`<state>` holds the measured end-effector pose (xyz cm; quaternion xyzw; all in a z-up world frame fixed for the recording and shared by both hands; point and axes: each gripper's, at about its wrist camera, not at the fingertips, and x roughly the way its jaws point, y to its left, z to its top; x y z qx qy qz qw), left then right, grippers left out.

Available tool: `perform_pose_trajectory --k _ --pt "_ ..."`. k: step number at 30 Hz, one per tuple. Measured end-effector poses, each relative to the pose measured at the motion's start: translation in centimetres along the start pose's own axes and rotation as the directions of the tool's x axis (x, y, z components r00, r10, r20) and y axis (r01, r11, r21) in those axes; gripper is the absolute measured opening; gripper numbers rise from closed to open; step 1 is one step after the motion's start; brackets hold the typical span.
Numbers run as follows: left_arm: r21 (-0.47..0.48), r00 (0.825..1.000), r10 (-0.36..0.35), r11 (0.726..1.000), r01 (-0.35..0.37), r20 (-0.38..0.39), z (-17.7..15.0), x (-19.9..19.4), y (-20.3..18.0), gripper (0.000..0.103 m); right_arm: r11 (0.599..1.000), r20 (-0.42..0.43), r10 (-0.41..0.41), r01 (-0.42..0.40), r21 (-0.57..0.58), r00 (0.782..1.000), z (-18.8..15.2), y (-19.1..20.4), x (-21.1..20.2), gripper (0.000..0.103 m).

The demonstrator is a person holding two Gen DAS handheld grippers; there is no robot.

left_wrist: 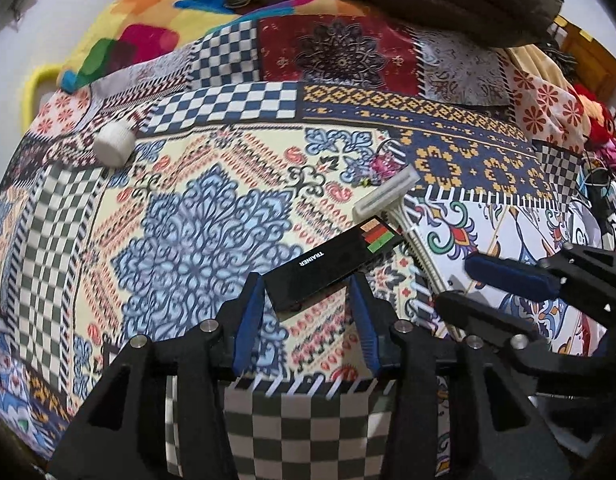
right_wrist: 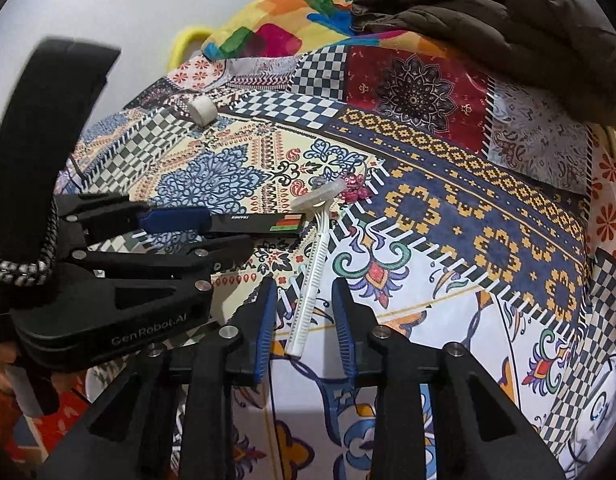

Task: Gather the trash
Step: 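Grasp the white razor with right tool while left tool grasps black TRAINER box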

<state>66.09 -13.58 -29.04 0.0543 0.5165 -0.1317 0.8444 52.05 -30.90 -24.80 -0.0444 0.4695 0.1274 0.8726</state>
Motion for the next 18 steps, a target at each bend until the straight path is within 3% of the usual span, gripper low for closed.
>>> perform_pose_trajectory --k 5,7,9,11,14,18 --pt "0.021 1.000 -0.006 1.000 0.005 0.018 0.8 0.5 -0.1 0.043 1.000 -0.012 -0.022 0.022 -0.011 1.000 -0.2 -0.1 1.0 0.011" --pt "0.013 1.000 -0.012 1.000 0.012 0.027 0.8 0.5 0.0 0.039 1.000 -0.009 -0.025 0.024 -0.014 1.000 -0.3 -0.2 0.9 0.011" --pt "-0.005 0.999 -0.026 1.000 0.026 0.033 0.6 0.3 0.2 0.025 1.000 -0.004 -0.014 0.014 0.015 1.000 -0.3 -0.7 0.7 0.010" --pt "-0.031 0.998 -0.057 0.998 0.058 0.026 0.2 0.1 0.5 0.000 0.999 -0.012 0.004 -0.003 0.039 1.000 -0.5 -1.2 0.6 0.009" --pt "-0.047 0.994 -0.112 0.993 0.113 0.015 -0.7 -0.5 0.5 0.000 0.998 -0.018 0.016 -0.015 0.057 1.000 -1.1 -1.6 0.2 0.009" --pt "0.005 0.994 -0.107 0.994 0.107 0.001 -1.3 -1.4 -0.6 0.003 0.999 -0.011 0.010 -0.009 0.043 1.000 -2.2 -1.9 -0.9 0.009"
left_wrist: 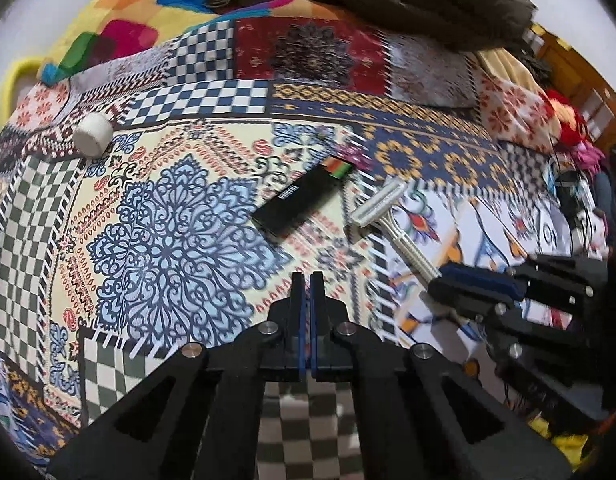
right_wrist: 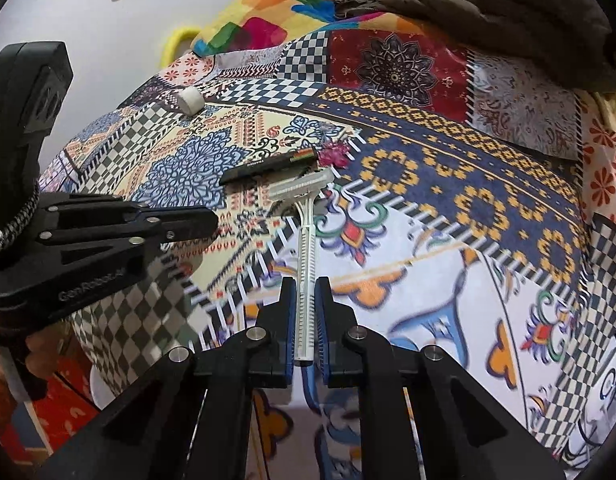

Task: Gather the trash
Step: 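Grasp the white razor with right tool while left tool grasps black TRAINER box, then carry the razor and black box over the white bucket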

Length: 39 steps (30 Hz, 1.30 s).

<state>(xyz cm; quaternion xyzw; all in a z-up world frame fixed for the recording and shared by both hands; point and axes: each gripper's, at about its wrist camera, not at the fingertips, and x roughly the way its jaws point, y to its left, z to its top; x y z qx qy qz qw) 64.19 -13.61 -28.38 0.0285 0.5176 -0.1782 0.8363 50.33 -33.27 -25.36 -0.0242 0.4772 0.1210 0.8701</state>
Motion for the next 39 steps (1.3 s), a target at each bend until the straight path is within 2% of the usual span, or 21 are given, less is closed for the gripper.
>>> perform_pose_trajectory --k 1,2,3,5,6,9,12,15,17,19,22,23,24,30,33,39 --pt "0.015 1.000 0.019 1.000 -0.018 -0.001 0.2 -0.2 -0.3 0.005 1.000 0.006 -0.004 0.004 -0.003 1.000 -0.2 -0.2 -0.4 0.009" --pt "0.028 1.000 0.030 0.999 -0.030 0.005 0.4 -0.5 -0.6 0.015 1.000 0.011 -0.006 0.006 -0.002 1.000 -0.4 -0.4 -0.7 0.009" --pt "0.037 0.999 0.035 0.999 -0.036 0.012 0.6 -0.6 -0.7 0.032 1.000 0.016 -0.007 0.007 0.002 1.000 -0.5 -0.6 -1.0 0.009" --pt "0.053 0.998 0.061 0.997 -0.062 0.033 1.5 -0.8 -1.0 0.053 1.000 0.024 -0.001 0.001 0.019 1.000 -0.6 -1.2 -1.5 0.009" --pt "0.059 0.997 0.066 0.996 -0.068 0.046 2.1 -0.8 -1.1 0.054 1.000 0.029 0.003 -0.004 0.030 1.000 -0.6 -1.6 -1.8 0.009" --pt "0.075 0.996 0.064 0.995 -0.068 0.059 3.8 0.3 -1.1 0.054 0.999 0.044 -0.001 -0.001 0.052 0.999 -0.7 -2.5 -2.3 0.009" --pt "0.103 0.997 0.071 0.992 -0.075 0.037 5.2 2.3 -1.1 0.054 0.997 0.050 -0.015 0.012 0.072 0.999 -0.6 -3.5 -2.2 0.009" --pt "0.141 0.994 0.110 0.984 -0.111 0.019 5.6 3.7 -1.4 0.054 0.995 0.056 -0.021 0.016 0.103 0.998 -0.6 -4.7 -2.3 0.009" --pt "0.140 0.994 0.109 0.984 -0.108 -0.001 5.6 4.2 -1.1 0.054 0.993 0.066 -0.027 0.019 0.117 0.997 -0.6 -5.3 -2.5 0.009" --pt "0.109 0.997 0.078 0.991 -0.077 0.003 5.7 4.3 -0.6 0.051 0.991 0.076 -0.030 0.020 0.131 0.997 -0.6 -5.8 -2.6 0.009" --pt "0.071 0.996 0.090 0.993 -0.091 0.021 5.4 4.1 -0.2 0.034 0.988 0.084 -0.023 0.010 0.154 0.996 -0.5 -6.1 -2.7 0.009" --pt "0.061 0.995 0.099 0.993 -0.100 0.023 5.4 4.0 -0.1 0.024 0.987 0.086 -0.020 0.006 0.159 0.996 -0.5 -6.2 -2.7 0.009" --pt "0.044 0.993 0.113 0.993 -0.114 0.023 5.3 4.0 0.1 0.023 0.987 0.090 -0.017 0.002 0.163 0.996 -0.5 -6.1 -2.8 0.009" --pt "-0.026 0.992 0.126 0.992 -0.125 0.001 3.8 3.0 0.1 0.022 0.988 0.104 -0.010 -0.006 0.154 0.995 -0.6 -5.5 -3.7 0.009" --pt "-0.079 0.995 0.096 0.992 -0.096 -0.008 2.7 1.8 0.0 0.022 0.988 0.116 -0.008 -0.010 0.153 0.993 -0.6 -5.3 -4.9 0.009" --pt "-0.116 0.996 0.078 0.990 -0.074 0.034 0.8 -2.7 -1.4 0.022 0.991 0.155 -0.018 -0.004 0.137 0.988 -0.2 -4.1 -8.3 0.009"
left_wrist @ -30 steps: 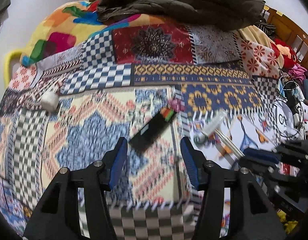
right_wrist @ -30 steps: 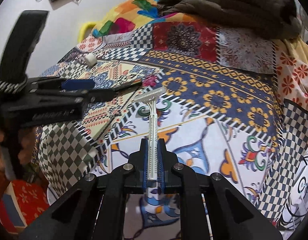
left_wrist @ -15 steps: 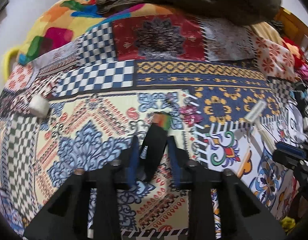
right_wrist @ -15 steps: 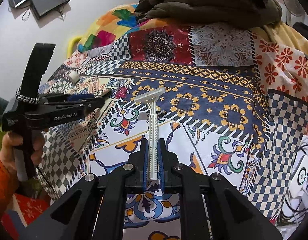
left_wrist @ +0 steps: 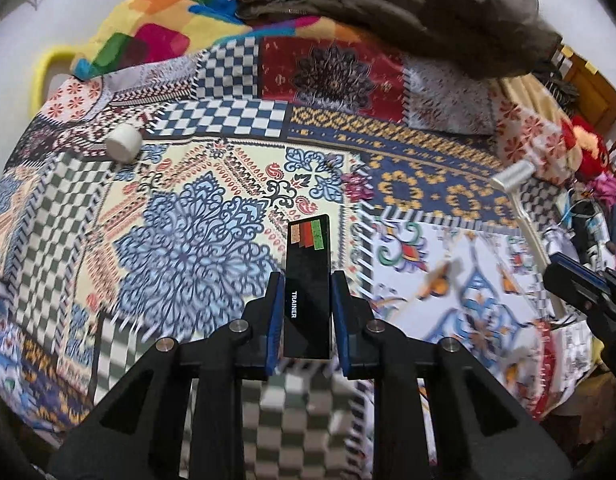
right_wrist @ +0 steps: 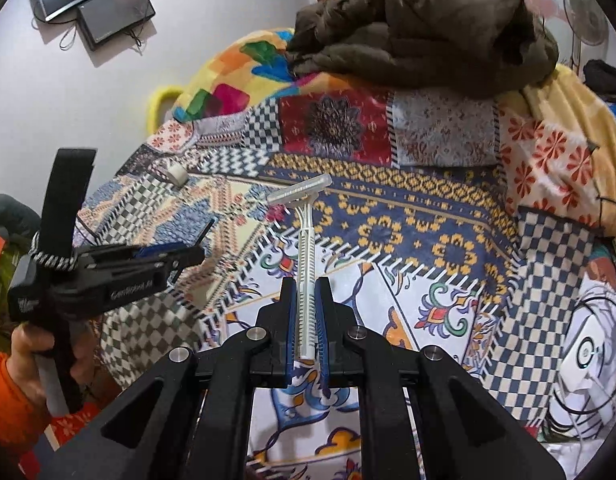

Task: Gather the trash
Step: 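Carry the razor and black box over the white bucket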

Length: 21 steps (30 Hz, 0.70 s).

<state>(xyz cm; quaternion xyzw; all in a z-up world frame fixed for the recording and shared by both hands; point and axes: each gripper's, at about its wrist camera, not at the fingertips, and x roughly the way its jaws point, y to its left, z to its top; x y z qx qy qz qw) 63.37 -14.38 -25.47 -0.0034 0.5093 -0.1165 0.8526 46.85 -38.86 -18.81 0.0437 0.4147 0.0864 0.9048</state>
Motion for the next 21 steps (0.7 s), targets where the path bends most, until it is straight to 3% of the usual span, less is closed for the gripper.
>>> perform_pose_trajectory --k 6,13,21 --pt "-0.027 0.997 -0.024 0.999 0.026 0.075 -1.1 -6.2 -0.8 0.022 1.000 0.039 0.008 -0.007 -0.016 0.999 0.6 1.8 -3.6 0.009" --pt "-0.041 0.986 0.008 0.999 -0.001 0.167 -2.8 -13.8 -0.9 0.022 0.998 0.090 0.030 -0.025 -0.064 0.996 1.2 5.4 -7.8 0.009" --pt "-0.083 0.962 0.054 0.996 -0.033 0.269 -6.6 -22.4 0.3 0.022 0.988 0.145 0.080 -0.060 -0.139 0.986 0.6 10.8 -12.9 0.009"
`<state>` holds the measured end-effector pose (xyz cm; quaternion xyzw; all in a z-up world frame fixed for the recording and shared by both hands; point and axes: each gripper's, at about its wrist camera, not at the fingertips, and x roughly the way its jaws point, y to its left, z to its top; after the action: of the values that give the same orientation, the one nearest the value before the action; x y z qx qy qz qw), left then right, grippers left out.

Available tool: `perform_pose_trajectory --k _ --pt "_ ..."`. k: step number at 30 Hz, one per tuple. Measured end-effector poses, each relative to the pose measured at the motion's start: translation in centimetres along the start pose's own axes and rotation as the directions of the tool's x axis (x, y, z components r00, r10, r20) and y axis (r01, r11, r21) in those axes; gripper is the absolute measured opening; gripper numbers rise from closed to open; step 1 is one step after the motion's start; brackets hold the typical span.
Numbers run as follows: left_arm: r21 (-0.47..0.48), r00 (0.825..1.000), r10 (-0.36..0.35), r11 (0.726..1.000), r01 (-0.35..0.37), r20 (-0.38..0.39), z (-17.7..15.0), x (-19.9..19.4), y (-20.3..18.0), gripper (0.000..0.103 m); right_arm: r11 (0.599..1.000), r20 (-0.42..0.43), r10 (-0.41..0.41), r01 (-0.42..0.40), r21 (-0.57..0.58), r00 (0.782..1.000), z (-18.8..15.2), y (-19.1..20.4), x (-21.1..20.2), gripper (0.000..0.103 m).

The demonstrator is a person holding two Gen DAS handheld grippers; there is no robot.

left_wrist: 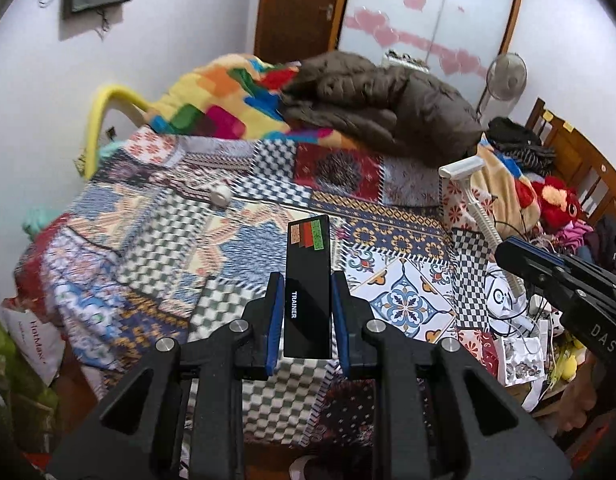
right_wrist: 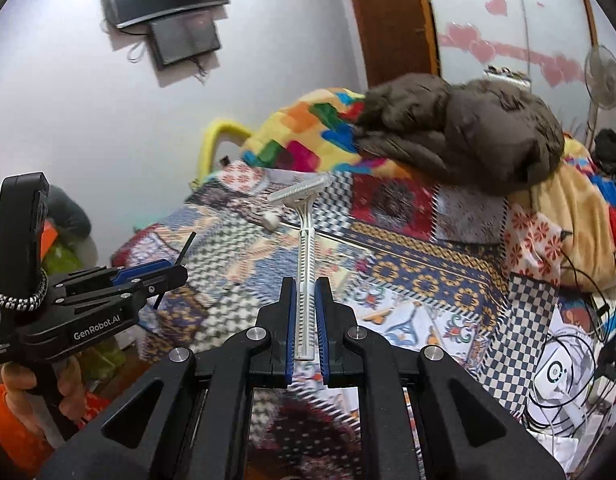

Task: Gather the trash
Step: 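Carry the razor and black box over the white bucket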

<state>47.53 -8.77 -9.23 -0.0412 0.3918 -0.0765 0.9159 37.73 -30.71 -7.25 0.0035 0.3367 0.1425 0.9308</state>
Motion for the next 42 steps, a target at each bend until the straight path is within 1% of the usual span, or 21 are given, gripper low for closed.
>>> perform_pose_trajectory --k 8,13,17,23,29,34,37,40,42 --pt "-0.053 0.996 0.055 0.997 -0.052 0.064 -2.3 -7.4 3.8 0.022 0.994 0.031 0.068 -0.065 -0.088 0.997 -0.3 7.0 -3.1 0.009" --pt "-0.099 0.990 0.103 0.991 -0.093 0.095 -4.8 -11.8 7.1 0.022 0.984 0.026 0.120 -0.115 -0.139 0.992 -1.2 11.4 -3.8 0.009" --pt "-0.136 0.985 0.137 0.983 -0.123 0.101 -7.2 -14.6 10.0 0.022 0.974 0.014 0.158 -0.153 -0.165 0.987 -2.0 14.7 -3.7 0.009" --pt "-0.185 0.977 0.195 0.967 -0.176 0.089 -10.6 -17.4 14.3 0.022 0.957 -0.031 0.207 -0.209 -0.200 0.978 -3.8 19.3 -2.6 0.009" --pt "-0.248 0.971 0.233 0.945 -0.213 0.050 -13.9 -18.6 18.6 0.022 0.938 -0.096 0.247 -0.263 -0.225 0.964 -5.9 23.9 -1.1 0.009" --pt "-0.288 0.965 0.261 0.924 -0.252 -0.005 -16.8 -18.1 22.0 0.022 0.923 -0.175 0.271 -0.307 -0.230 0.946 -7.8 27.0 1.3 0.009" --pt "-0.313 0.963 0.263 0.912 -0.266 -0.050 -18.7 -17.1 23.9 0.022 0.917 -0.231 0.270 -0.323 -0.235 0.935 -9.1 28.6 3.2 0.009" --pt "-0.347 0.965 0.235 0.901 -0.260 -0.112 -21.3 -15.2 25.6 0.022 0.916 -0.283 0.244 -0.316 -0.248 0.928 -10.7 30.2 5.1 0.009" --pt "-0.364 0.961 0.228 0.892 -0.270 -0.155 -22.9 -13.5 26.6 0.022 0.914 -0.328 0.228 -0.318 -0.254 0.917 -12.0 31.0 6.8 0.009"
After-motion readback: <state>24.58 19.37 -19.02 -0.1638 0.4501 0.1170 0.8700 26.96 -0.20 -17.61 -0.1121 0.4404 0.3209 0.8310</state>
